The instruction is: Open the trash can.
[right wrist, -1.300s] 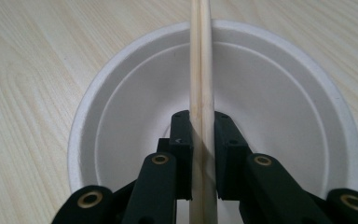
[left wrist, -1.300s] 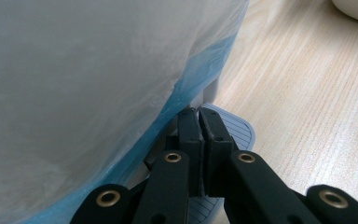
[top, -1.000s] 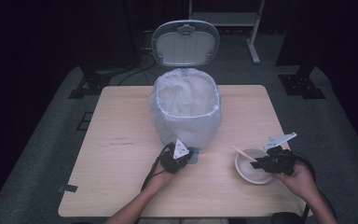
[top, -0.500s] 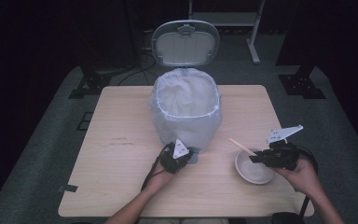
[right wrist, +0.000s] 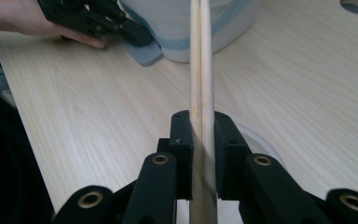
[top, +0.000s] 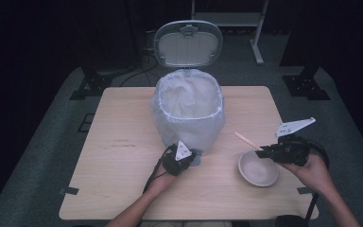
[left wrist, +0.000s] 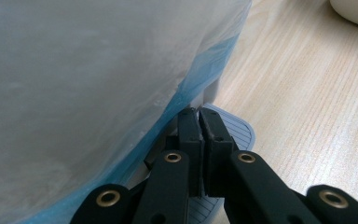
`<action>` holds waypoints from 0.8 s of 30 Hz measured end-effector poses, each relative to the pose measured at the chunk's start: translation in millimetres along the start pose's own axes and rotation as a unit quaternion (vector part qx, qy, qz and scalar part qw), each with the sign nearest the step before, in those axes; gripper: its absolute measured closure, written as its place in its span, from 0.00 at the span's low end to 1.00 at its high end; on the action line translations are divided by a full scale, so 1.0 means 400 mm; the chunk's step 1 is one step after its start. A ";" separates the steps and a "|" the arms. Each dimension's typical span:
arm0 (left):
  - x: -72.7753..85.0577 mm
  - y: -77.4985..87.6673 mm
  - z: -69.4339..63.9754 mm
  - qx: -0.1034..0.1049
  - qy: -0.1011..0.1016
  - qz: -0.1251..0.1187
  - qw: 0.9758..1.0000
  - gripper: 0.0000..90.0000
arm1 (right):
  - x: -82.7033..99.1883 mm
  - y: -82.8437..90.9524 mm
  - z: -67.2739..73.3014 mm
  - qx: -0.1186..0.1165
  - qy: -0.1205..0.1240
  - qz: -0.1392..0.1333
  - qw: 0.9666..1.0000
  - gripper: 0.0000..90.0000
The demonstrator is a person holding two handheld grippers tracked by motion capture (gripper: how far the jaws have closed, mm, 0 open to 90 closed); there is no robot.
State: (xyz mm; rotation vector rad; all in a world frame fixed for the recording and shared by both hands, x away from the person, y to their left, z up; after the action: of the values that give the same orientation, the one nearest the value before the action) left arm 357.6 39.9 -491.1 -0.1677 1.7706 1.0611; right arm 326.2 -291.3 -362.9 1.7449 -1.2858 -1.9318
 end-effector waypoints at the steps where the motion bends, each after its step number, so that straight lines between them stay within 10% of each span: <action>1: 0.000 -0.001 -0.001 0.001 0.004 -0.003 1.000 0.99 | -0.005 0.004 -0.001 0.001 0.001 -0.002 1.000 0.88; 24: -0.001 -0.002 0.002 0.007 0.012 -0.004 1.000 0.99 | -0.133 0.094 -0.015 0.009 0.028 -0.020 0.999 0.88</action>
State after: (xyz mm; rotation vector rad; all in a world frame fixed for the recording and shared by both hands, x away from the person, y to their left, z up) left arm 358.7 39.9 -491.5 -0.1791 1.7964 1.0439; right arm 331.6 -279.4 -298.6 1.8321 -1.2619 -1.8842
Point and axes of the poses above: each handheld gripper's, and its own axes: y roughly backward along the jaws, x roughly out of its underside, z roughly to its left, the point moved 2 cm from there along -y, roughly forward along the jaws, and after that the axes turned 15 degrees about y, right-handed, at the moved point
